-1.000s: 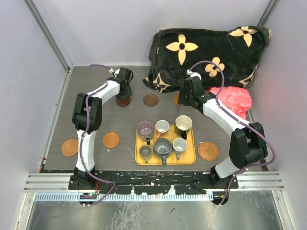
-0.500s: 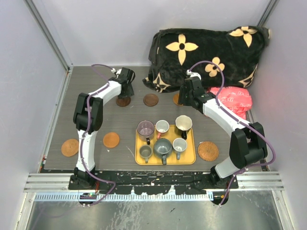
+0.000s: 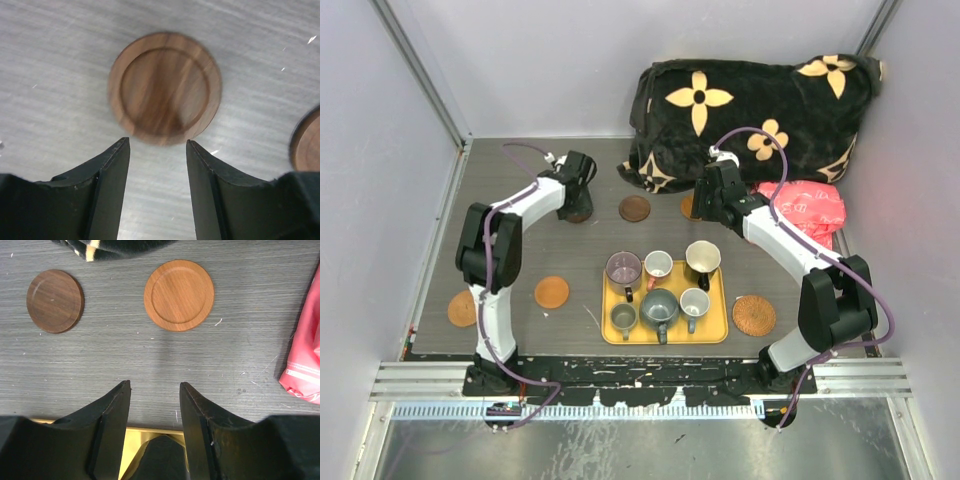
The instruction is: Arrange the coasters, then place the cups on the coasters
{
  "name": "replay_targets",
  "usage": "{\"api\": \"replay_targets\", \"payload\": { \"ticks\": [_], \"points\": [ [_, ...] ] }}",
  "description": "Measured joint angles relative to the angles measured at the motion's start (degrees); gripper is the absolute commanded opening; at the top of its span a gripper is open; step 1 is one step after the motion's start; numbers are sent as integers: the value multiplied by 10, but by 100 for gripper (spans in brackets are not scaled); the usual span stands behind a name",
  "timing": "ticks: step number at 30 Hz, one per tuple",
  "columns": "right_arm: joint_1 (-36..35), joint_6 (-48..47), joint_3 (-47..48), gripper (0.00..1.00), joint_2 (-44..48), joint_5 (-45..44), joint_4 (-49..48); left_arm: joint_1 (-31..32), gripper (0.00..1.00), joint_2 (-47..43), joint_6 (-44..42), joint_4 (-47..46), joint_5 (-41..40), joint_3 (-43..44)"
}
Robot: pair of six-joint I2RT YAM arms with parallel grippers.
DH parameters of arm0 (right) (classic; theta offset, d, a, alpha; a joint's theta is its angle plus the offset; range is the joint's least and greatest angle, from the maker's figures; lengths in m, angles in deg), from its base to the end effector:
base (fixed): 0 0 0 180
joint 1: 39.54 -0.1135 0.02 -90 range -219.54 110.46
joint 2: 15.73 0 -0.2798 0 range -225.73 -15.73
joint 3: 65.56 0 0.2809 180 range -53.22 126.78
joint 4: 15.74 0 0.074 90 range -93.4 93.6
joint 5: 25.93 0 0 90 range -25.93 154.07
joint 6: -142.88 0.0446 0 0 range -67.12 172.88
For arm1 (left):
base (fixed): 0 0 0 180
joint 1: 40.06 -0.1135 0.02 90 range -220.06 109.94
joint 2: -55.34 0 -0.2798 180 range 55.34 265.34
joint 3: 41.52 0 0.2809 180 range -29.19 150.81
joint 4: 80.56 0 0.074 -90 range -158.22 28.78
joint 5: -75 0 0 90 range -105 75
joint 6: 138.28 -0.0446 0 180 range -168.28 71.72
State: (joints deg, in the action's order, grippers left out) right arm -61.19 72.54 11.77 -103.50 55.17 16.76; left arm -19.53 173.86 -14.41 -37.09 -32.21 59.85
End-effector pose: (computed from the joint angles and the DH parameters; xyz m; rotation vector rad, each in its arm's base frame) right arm 0.3481 0.1308 0.2618 0.0382 2.3161 0.1870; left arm 0.4534 -0.1557 0.1749 -0.3971 2.5236 0.0377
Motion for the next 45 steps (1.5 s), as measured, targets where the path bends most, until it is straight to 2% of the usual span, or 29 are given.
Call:
{"api": "replay_targets", "payload": {
  "ticks": [5, 6, 10, 15, 21, 27, 45],
  "points": [
    [0, 0, -7, 50, 2, 0, -2, -12, 52, -93, 2, 12, -11, -76],
    [0, 0, -15, 50, 5, 2, -3, -23, 51, -163, -1, 26, -22, -108],
    [0, 0, -23, 50, 9, 6, -7, -27, 49, -212, -1, 38, -27, -131],
    [0, 0, -31, 50, 11, 13, -9, -14, 49, -274, 11, 76, -21, -216],
    [0, 1, -32, 50, 11, 17, -9, 21, 48, -302, 40, 126, -10, -286],
    [0, 2, -32, 50, 11, 18, -9, 36, 46, -342, 68, 138, 3, -339],
    [0, 5, -32, 50, 11, 20, -9, 56, 49, -342, 103, 129, 18, -405]
  ]
}}
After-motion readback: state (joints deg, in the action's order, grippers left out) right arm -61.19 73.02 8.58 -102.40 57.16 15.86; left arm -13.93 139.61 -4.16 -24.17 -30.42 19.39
